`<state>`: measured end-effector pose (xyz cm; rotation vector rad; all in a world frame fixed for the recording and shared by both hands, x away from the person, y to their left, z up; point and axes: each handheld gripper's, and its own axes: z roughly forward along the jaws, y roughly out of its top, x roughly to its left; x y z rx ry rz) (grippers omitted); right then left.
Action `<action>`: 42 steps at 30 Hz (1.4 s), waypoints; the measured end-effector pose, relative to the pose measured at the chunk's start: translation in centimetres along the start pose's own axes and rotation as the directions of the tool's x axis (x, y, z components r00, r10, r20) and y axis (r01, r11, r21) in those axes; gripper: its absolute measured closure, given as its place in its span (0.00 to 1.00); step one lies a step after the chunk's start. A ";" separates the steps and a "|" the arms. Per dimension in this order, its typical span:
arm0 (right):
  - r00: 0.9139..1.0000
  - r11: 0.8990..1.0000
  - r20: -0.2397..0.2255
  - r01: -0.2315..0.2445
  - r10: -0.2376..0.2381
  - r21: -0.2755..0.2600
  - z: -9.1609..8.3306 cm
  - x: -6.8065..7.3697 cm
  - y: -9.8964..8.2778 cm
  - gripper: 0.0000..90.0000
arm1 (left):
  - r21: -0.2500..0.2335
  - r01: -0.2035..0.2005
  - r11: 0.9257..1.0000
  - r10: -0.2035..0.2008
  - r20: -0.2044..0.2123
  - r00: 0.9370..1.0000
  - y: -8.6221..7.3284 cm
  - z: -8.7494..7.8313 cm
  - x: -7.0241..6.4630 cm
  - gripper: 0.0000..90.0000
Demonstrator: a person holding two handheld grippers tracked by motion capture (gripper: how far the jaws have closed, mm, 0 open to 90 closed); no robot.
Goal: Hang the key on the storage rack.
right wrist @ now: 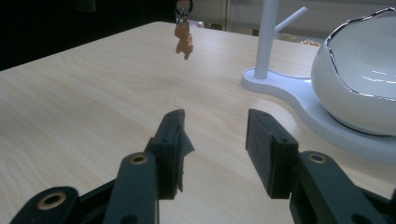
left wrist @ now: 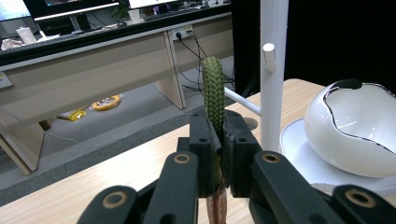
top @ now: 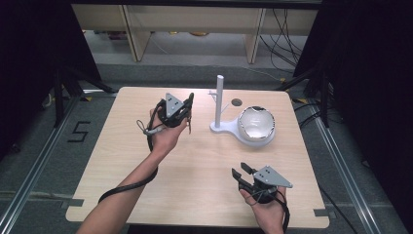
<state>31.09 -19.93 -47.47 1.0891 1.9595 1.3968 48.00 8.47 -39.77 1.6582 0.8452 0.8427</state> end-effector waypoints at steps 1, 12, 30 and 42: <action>1.000 1.000 0.000 0.000 0.000 0.000 0.0 0.0 0.0 0.65 | 0.000 0.000 1.000 0.000 0.000 1.000 0.0 0.0 0.0 0.92; 0.999 0.999 0.003 -0.032 0.032 0.013 -0.2 0.2 0.0 0.64 | 0.002 -0.015 1.000 0.015 0.022 1.000 0.9 1.6 -0.9 0.92; 1.000 1.000 -0.008 -0.017 0.017 0.005 -0.3 -0.3 0.1 0.64 | 0.010 -0.049 0.999 0.048 0.029 0.998 2.0 3.3 -2.7 0.92; 1.000 1.000 -0.011 -0.009 0.009 -0.016 0.0 -0.5 -0.1 0.64 | 0.015 -0.088 0.996 0.087 0.026 0.996 2.1 3.6 -3.6 0.92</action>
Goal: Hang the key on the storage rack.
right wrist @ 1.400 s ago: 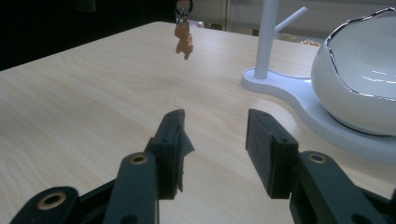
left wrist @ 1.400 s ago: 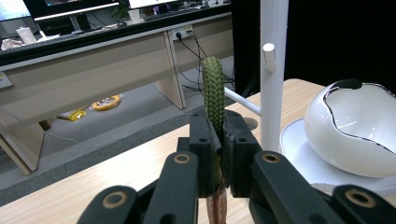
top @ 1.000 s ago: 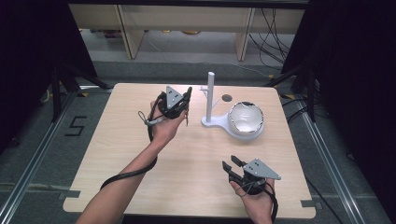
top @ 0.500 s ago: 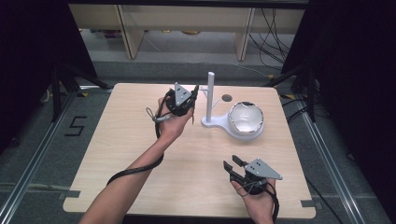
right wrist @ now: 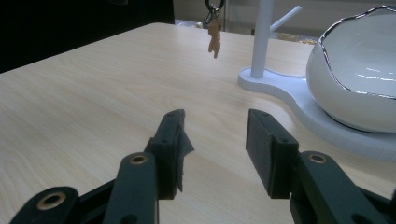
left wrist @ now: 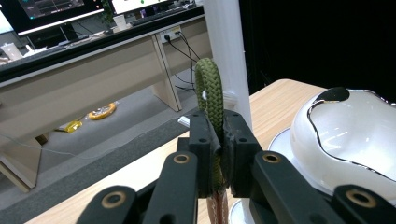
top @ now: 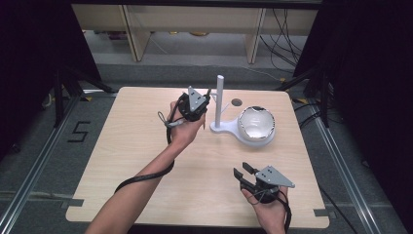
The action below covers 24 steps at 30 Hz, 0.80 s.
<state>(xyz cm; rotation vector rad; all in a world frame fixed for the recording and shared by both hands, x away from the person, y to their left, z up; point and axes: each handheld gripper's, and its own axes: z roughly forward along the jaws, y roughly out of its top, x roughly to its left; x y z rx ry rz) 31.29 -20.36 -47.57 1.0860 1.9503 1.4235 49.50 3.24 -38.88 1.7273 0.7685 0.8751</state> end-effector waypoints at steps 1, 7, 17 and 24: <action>1.000 1.000 0.003 -0.004 0.004 0.010 -0.1 0.0 0.0 0.64 | 0.003 -0.012 1.000 0.012 0.001 1.000 0.0 0.0 -0.2 0.92; 1.000 1.000 0.008 -0.003 0.003 0.011 -0.1 0.1 0.0 0.64 | 0.014 -0.014 1.000 0.014 0.011 1.000 0.0 0.3 -0.5 0.91; 1.000 1.000 0.011 -0.006 0.006 0.004 -0.3 -0.2 0.0 0.64 | 0.065 0.003 0.998 -0.010 0.105 0.994 -0.8 -0.2 0.0 0.59; 0.999 1.000 0.035 -0.014 0.014 0.012 -0.5 -0.6 -0.1 0.63 | 0.074 0.012 0.997 -0.021 0.118 0.993 -2.5 -3.6 1.7 0.46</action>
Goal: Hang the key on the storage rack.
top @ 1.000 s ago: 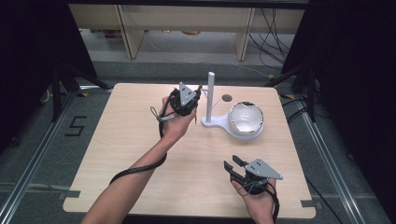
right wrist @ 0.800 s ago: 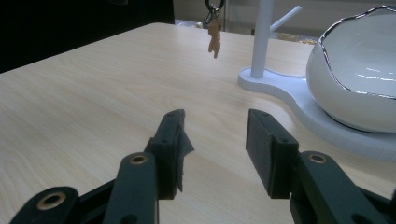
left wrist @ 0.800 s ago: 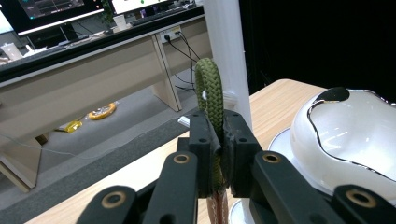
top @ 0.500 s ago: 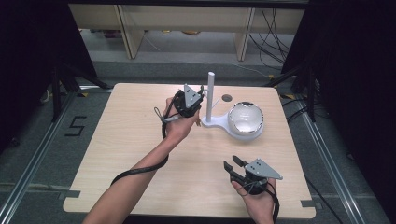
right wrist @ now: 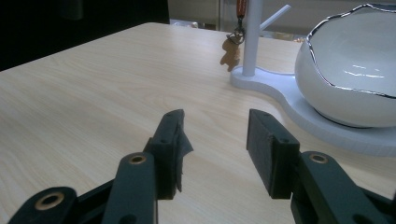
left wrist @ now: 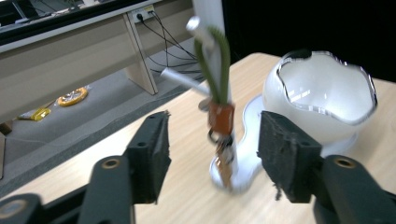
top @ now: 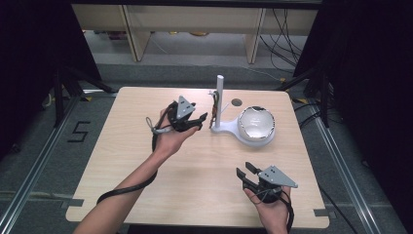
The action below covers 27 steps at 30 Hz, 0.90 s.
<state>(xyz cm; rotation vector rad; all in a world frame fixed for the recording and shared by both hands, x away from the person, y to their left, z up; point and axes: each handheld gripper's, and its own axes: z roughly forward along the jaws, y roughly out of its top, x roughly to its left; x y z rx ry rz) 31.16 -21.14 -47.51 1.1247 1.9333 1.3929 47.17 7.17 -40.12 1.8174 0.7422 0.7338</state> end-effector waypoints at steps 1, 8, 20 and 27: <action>1.000 1.000 -0.009 -0.003 0.003 -0.001 0.0 -0.1 0.0 0.63 | -0.003 -0.008 1.000 0.008 0.001 1.000 -0.9 -1.3 0.6 0.44; 1.000 1.000 0.007 -0.014 0.014 -0.001 0.0 -0.4 -0.3 0.63 | 0.005 0.026 1.000 -0.026 -0.007 1.000 -5.8 -5.9 2.1 0.40; 0.999 0.999 0.022 -0.027 0.026 0.034 0.2 -0.6 -0.9 0.61 | 0.012 0.102 0.995 -0.101 -0.078 0.992 -13.5 -12.3 3.0 0.40; 0.999 0.999 0.033 -0.002 0.000 0.036 0.1 -1.1 -1.1 0.61 | -0.005 0.123 0.992 -0.123 -0.113 0.986 -16.2 -14.5 3.2 0.40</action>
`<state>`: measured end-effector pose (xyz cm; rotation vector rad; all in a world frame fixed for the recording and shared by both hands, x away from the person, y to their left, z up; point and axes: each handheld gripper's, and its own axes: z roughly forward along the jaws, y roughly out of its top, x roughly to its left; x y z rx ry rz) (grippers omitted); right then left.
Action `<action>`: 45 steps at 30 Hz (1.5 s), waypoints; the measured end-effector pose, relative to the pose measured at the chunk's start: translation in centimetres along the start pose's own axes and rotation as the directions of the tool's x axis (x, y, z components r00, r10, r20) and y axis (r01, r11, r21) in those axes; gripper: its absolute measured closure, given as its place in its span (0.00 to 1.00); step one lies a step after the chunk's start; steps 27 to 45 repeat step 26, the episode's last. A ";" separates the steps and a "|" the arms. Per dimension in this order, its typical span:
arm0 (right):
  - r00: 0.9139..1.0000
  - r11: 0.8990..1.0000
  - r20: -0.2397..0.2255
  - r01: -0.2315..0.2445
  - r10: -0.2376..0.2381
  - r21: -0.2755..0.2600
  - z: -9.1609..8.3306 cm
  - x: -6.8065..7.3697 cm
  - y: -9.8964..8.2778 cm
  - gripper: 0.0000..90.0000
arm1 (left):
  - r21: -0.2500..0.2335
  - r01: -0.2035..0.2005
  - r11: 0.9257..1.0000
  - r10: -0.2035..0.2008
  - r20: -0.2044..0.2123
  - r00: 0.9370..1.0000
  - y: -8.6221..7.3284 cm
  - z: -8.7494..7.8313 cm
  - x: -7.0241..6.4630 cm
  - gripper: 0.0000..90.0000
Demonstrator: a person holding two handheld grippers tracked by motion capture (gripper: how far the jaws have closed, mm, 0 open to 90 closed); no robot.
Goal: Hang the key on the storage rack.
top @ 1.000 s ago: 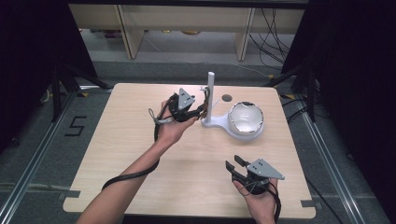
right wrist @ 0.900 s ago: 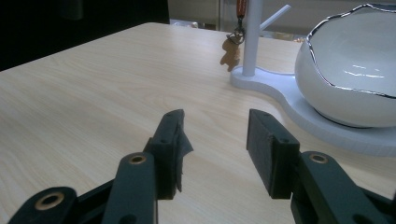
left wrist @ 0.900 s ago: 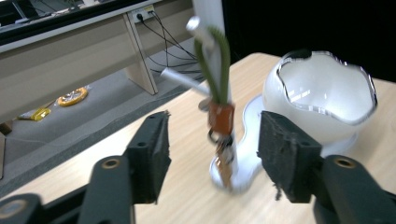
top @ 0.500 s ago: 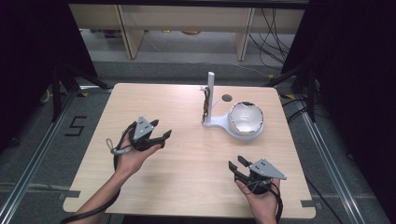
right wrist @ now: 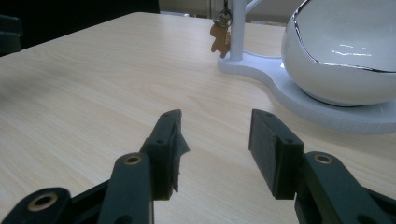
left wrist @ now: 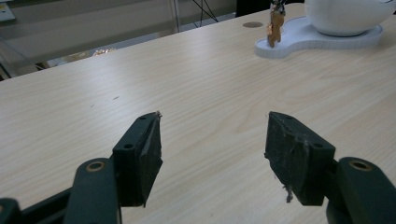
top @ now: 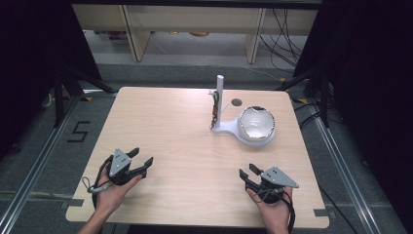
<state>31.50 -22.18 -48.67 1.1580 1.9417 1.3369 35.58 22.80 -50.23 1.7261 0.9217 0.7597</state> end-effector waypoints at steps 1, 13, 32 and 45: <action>1.000 1.000 0.000 -0.002 0.002 -0.004 0.0 0.0 0.0 0.61 | 0.000 0.000 1.000 0.000 0.000 1.000 0.0 0.0 0.0 0.40; 0.999 0.999 -0.009 -0.032 0.032 -0.006 0.1 -0.3 -0.6 0.60 | -0.014 0.027 1.000 -0.027 -0.033 0.999 -2.7 -1.1 0.5 0.39; 0.999 0.999 0.007 -0.046 0.046 0.017 0.1 -0.7 -1.5 0.57 | -0.015 0.031 0.999 -0.031 -0.042 0.999 -2.7 -1.3 0.4 0.39; 0.999 0.999 0.007 -0.046 0.046 0.017 0.1 -0.7 -1.5 0.57 | -0.015 0.031 0.999 -0.031 -0.042 0.999 -2.7 -1.3 0.4 0.39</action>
